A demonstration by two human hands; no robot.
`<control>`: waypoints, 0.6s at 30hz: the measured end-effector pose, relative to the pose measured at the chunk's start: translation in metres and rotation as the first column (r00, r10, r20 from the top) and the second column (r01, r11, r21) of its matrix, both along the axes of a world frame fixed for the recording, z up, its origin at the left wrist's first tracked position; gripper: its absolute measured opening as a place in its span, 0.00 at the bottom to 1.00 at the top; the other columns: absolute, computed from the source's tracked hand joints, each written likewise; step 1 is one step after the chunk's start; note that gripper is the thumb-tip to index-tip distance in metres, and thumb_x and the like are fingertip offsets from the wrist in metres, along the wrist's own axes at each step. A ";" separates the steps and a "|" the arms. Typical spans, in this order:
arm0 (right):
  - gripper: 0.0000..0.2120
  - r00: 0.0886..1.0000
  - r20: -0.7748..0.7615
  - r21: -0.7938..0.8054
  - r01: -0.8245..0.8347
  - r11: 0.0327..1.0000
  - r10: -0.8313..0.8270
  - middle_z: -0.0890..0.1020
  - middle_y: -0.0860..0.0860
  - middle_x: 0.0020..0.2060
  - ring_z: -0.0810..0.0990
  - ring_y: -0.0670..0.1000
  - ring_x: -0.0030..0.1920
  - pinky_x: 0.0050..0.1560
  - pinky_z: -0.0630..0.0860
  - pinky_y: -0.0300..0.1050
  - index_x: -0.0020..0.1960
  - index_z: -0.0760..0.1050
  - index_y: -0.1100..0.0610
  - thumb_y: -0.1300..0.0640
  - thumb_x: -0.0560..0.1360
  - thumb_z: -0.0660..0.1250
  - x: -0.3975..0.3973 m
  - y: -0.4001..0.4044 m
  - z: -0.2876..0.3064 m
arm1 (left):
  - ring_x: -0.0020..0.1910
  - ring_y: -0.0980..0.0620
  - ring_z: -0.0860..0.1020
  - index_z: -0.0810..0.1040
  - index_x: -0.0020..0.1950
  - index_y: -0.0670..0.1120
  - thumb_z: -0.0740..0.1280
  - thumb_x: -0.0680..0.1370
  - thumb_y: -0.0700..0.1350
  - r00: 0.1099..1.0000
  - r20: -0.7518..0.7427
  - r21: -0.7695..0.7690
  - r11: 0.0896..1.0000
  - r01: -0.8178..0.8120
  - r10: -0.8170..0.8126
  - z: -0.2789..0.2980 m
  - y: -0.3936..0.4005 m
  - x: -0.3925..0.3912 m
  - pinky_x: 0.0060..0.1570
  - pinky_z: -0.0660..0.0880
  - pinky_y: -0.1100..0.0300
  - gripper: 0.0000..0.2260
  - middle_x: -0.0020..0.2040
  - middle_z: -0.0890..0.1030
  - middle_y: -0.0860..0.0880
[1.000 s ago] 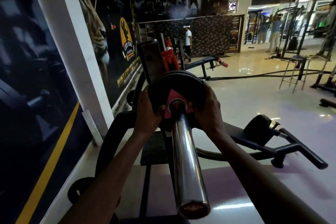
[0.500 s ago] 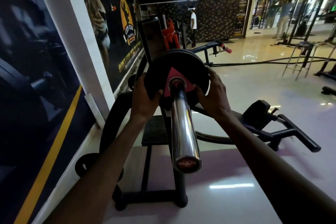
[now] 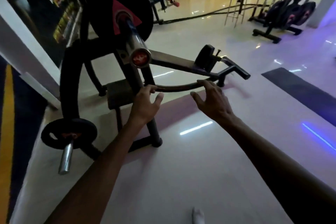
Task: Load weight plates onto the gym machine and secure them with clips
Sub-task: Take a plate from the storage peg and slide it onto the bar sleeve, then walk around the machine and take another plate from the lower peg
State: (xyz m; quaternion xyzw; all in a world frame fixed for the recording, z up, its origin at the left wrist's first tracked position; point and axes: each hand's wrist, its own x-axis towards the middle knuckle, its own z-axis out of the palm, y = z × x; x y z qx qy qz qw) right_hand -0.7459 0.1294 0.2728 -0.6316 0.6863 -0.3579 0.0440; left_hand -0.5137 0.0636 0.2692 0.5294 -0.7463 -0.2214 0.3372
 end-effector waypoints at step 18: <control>0.27 0.877 -0.137 0.196 0.479 0.855 -0.460 0.77 0.53 0.68 0.79 0.58 0.62 0.55 0.77 0.54 0.72 0.71 0.56 0.42 0.78 0.66 -0.340 0.172 -0.080 | 0.70 0.42 0.73 0.69 0.76 0.48 0.61 0.80 0.65 0.787 0.412 0.124 0.884 0.452 -0.460 -0.072 0.062 -0.380 0.65 0.75 0.41 0.30 0.72 0.74 0.44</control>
